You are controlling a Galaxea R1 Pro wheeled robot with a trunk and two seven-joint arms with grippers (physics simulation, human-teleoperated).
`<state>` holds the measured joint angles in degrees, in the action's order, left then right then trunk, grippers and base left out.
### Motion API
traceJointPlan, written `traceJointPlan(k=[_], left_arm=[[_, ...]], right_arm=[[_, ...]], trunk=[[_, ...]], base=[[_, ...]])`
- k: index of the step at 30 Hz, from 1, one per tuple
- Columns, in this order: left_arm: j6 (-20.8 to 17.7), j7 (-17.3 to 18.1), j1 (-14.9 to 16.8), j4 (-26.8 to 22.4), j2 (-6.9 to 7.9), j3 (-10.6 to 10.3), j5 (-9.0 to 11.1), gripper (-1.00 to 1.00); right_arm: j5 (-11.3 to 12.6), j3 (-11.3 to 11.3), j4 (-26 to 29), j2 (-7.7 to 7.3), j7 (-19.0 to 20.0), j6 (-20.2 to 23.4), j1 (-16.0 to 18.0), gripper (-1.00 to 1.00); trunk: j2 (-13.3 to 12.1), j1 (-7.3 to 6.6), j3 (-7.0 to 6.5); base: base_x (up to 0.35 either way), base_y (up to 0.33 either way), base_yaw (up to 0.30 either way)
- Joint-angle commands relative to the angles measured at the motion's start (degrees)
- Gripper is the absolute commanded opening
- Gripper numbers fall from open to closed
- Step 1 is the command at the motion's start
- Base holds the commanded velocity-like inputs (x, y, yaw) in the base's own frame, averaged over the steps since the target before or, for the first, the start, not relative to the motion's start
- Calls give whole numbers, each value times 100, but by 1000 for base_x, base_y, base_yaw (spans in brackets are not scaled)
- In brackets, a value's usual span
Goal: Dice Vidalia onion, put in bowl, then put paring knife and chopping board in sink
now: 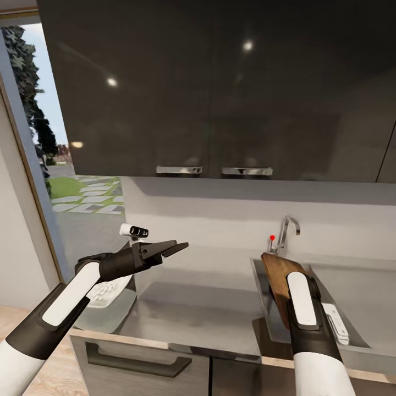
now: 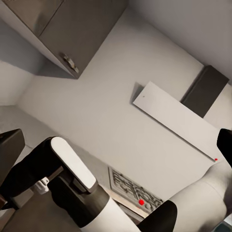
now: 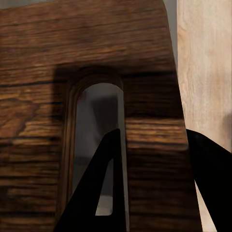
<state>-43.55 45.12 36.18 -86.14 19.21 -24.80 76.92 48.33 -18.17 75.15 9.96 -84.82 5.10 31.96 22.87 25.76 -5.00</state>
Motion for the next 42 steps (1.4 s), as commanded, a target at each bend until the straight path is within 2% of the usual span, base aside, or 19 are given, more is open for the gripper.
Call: traceJointPlan(k=[1,9,15,27,31,32,35,42], left_arm=[[-31,-4,4,4,4,-9,43,100],[-31,-4,3,2,4,-12,43,100],[-31,-4,6,2,4,-10,50,100],[-31,-5,4,9,4,-11,58,100],[-31,-4,4,10,5,-9,60,100],[-31,-4,4,10,4,-11,60,100],[-31,-4,3,10,4,-15,60,100],[-31,-16,3,10,4,-16,52,100]], right_arm=[[16,-11,-1,4,-17,54,3,-100],[18,-23,-108,4,-30,53,3,-100],[18,-166,-371,4,26,53,3,-100],[18,-182,-591,4,112,28,5,-100],[18,-250,-613,4,121,32,4,-100],[18,-345,-621,4,123,34,3,-100],[18,-429,-625,4,124,35,3,-100],[21,-466,-665,4,175,35,3,-100]], trunk=[[5,3,3],[5,3,3],[5,3,3],[5,3,3],[5,3,3],[5,3,3],[5,3,3],[5,3,3]], base=[[26,0,0],[6,-37,0],[0,-138,0],[71,-4,0],[48,0,0],[8,0,0],[4,0,0],[0,0,0]])
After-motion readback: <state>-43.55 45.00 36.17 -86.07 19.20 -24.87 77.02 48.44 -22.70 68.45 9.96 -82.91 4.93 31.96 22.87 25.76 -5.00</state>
